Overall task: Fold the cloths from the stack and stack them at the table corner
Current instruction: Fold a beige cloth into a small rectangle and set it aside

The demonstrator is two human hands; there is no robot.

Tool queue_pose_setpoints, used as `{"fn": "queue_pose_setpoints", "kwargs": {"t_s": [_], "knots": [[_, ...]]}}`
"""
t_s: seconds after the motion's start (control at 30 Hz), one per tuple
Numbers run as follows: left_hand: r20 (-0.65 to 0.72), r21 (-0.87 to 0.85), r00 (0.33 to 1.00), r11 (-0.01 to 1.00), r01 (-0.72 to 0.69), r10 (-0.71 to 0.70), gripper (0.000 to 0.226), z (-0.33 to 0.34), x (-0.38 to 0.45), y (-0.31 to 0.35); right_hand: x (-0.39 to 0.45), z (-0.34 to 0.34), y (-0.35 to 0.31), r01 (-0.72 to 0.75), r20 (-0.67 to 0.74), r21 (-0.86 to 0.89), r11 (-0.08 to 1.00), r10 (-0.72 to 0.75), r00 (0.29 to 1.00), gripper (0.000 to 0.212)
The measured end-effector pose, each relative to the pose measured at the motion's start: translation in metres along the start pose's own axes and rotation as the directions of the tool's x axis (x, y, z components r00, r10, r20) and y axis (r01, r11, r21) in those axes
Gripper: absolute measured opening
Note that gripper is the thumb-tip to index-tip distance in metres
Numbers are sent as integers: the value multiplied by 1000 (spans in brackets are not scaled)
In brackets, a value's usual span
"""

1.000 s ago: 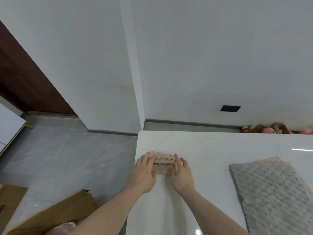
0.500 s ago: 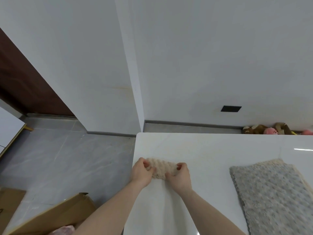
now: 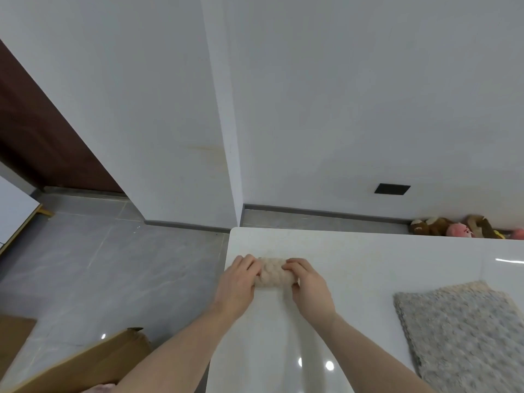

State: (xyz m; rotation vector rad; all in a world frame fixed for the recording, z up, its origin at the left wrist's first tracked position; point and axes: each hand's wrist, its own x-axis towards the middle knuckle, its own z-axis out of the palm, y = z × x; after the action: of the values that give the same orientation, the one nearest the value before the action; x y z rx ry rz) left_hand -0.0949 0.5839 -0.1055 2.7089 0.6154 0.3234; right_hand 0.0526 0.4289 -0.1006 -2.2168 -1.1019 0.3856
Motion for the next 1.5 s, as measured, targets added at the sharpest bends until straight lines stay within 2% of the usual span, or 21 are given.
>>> {"fn": "queue_pose_setpoints", "kwargs": {"t_s": [0.13,0.2,0.4,0.5,0.63,0.77,0.97,1.1,1.23,1.4,1.5], "knots": [[92,27,996,999,-23,21,62,27,-29,-8,-23,17,26,26,218,-136,990,4,976,56],[86,10,996,1000,-16,15,64,36,-50,-8,-36,25,36,49,193,-174,984,-15,981,55],[127,56,991,998,26,-33,46,24,-66,7,-57,32,32,82,101,-209,975,-62,993,50],[106,132,994,991,6,-20,47,15,-41,7,-43,22,24,103,84,-158,982,-90,992,40],[57,136,998,990,-35,28,39,9,-12,6,-19,12,13,101,34,-71,992,-99,994,32],[141,68,989,997,25,-35,43,25,-20,8,-19,20,23,76,88,-152,985,-63,994,28],[264,49,941,977,208,-214,76,37,-63,22,-52,40,36,-1,55,-135,991,8,998,55],[325,110,898,955,275,-296,79,29,-46,31,-60,40,39,-34,160,-163,986,60,985,70],[387,194,875,953,230,-290,77,6,-29,40,-53,29,26,-42,232,-194,980,88,969,77],[355,225,893,952,207,-278,80,-25,-32,55,-44,-3,5,3,188,-112,994,18,982,76],[373,257,882,945,201,-289,71,-37,-33,63,-40,-18,-11,1,211,-127,992,26,977,74]]}}
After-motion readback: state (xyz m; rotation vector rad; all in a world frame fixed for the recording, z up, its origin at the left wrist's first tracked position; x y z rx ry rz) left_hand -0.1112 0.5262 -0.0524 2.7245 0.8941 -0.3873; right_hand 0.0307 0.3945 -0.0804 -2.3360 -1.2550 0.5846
